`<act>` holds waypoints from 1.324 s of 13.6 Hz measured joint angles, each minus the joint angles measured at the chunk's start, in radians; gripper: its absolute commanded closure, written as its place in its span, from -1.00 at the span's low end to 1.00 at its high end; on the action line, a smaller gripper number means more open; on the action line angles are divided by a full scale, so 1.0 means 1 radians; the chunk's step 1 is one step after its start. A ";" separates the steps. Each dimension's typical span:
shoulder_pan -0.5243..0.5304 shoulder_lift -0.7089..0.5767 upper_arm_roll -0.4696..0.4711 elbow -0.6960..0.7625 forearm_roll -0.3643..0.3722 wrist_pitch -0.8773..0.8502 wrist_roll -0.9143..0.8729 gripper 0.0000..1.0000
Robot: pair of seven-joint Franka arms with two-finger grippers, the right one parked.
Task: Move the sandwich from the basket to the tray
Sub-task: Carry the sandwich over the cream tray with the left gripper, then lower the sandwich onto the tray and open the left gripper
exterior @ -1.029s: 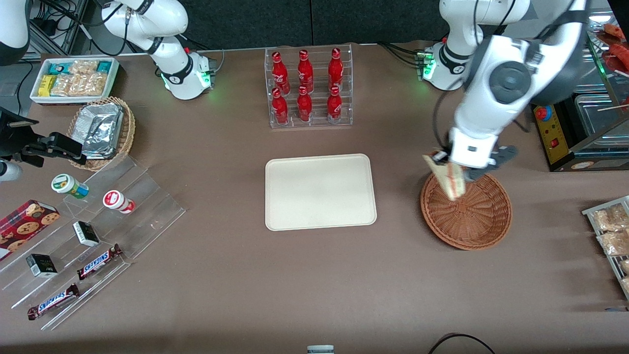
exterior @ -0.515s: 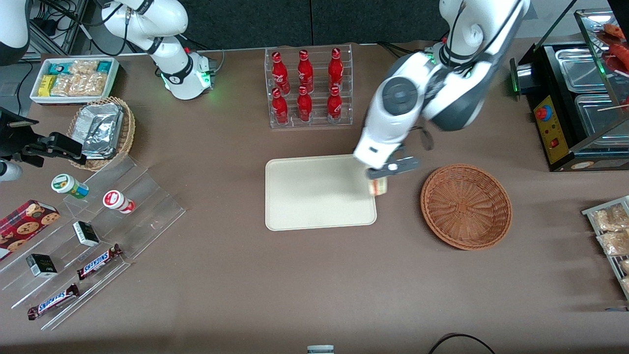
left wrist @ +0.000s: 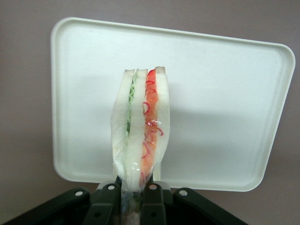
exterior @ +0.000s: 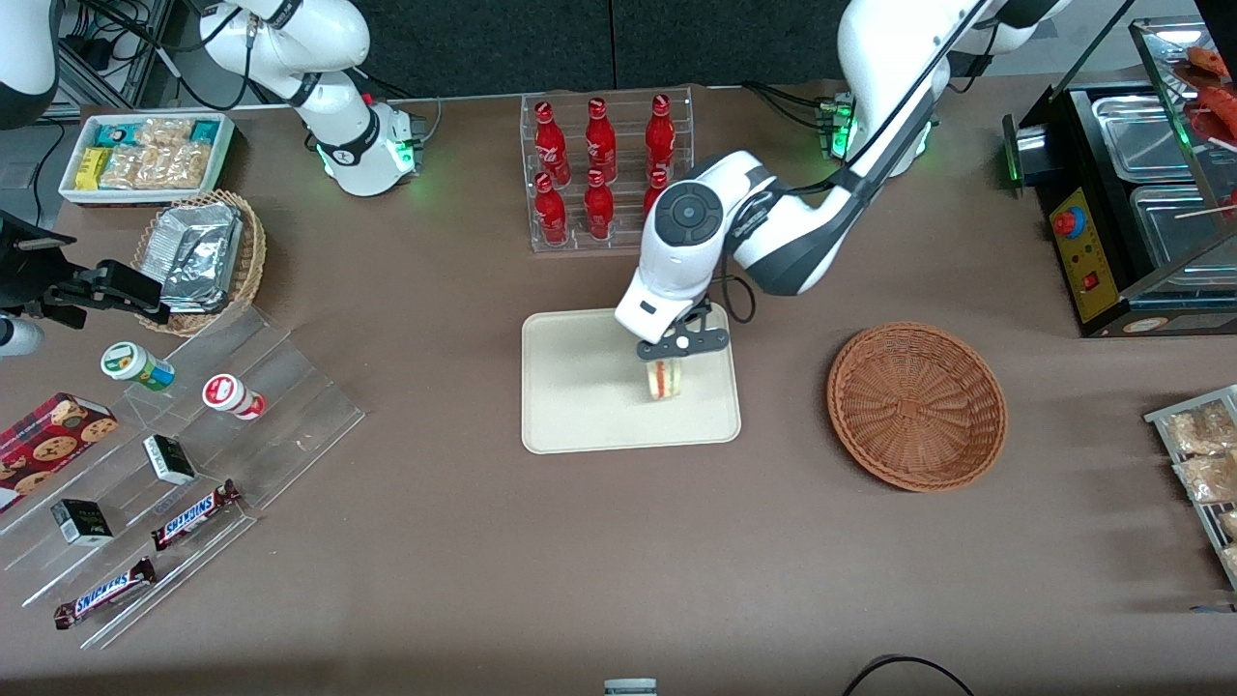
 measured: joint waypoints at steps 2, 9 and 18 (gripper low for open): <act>-0.029 0.044 0.000 0.000 0.100 0.058 -0.091 1.00; -0.071 0.167 0.000 0.004 0.276 0.184 -0.240 1.00; -0.077 0.171 0.000 0.010 0.277 0.178 -0.240 -0.99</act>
